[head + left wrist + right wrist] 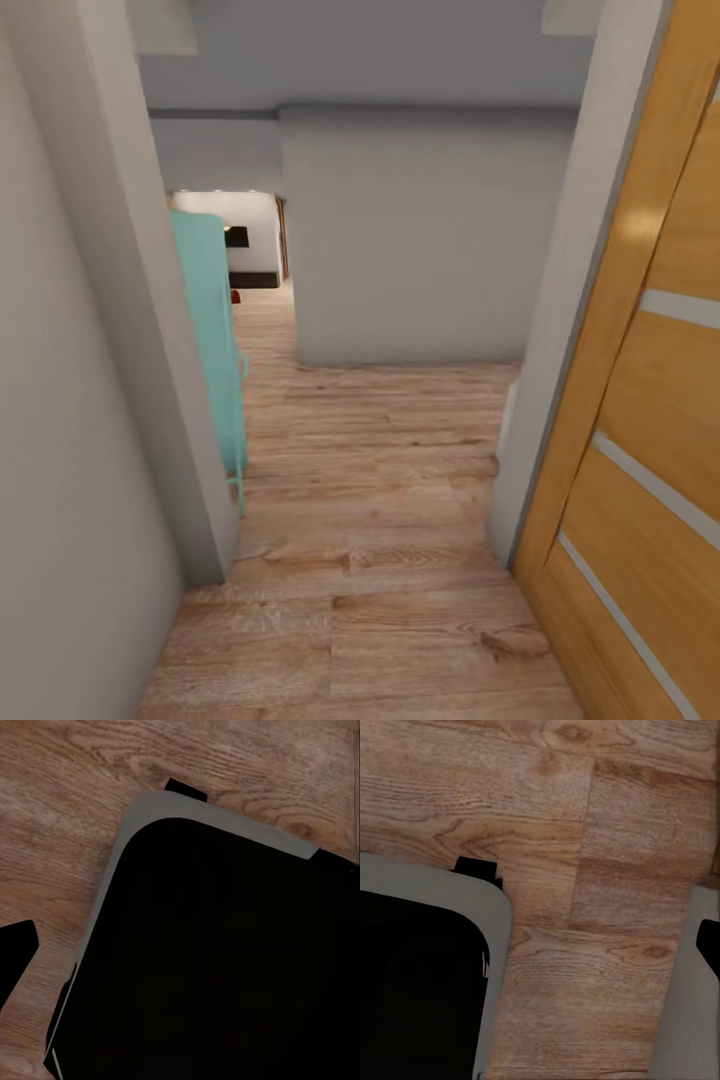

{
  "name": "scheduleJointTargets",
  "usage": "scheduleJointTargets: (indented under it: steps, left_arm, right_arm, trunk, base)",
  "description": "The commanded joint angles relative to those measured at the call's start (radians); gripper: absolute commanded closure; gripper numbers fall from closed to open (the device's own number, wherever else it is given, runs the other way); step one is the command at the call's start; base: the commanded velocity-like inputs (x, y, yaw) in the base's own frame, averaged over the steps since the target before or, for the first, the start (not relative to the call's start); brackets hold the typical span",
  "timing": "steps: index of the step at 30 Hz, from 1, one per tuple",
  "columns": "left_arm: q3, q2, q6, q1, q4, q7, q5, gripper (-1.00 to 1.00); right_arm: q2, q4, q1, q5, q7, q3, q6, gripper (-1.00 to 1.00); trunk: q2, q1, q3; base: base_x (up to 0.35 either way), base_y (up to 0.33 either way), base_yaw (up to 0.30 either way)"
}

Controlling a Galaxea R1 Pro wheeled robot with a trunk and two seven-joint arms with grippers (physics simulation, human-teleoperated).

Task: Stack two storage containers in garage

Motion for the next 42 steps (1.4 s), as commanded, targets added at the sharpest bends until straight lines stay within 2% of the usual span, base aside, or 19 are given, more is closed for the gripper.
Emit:
scheduleJointTargets:
  steps: [1, 15, 42]
  left_arm:
    - [0.0, 0.0, -0.002, 0.0, -0.001, 0.001, 0.003, -1.0]
    - [0.0, 0.0, -0.001, 0.0, -0.001, 0.002, 0.003, -1.0]
    - [0.0, -0.003, 0.003, 0.0, 0.001, 0.002, 0.004, -1.0]
  right_arm:
    - [0.0, 0.003, -0.001, 0.007, -0.003, 0.004, -0.005, -1.0]
    - [0.0, 0.003, -0.001, 0.006, -0.003, 0.004, -0.004, -1.0]
    - [-0.008, 0.003, -0.001, 0.006, -0.003, 0.002, -0.009, -1.0]
  trunk:
    - [0.0, 0.001, -0.001]
    - [0.0, 0.001, -0.001]
    - [0.0, 0.001, -0.001]
  base:
    - [0.32, 0.0, 0.0]
    - [0.319, -0.006, 0.0]
    - [0.313, -0.104, 0.0]
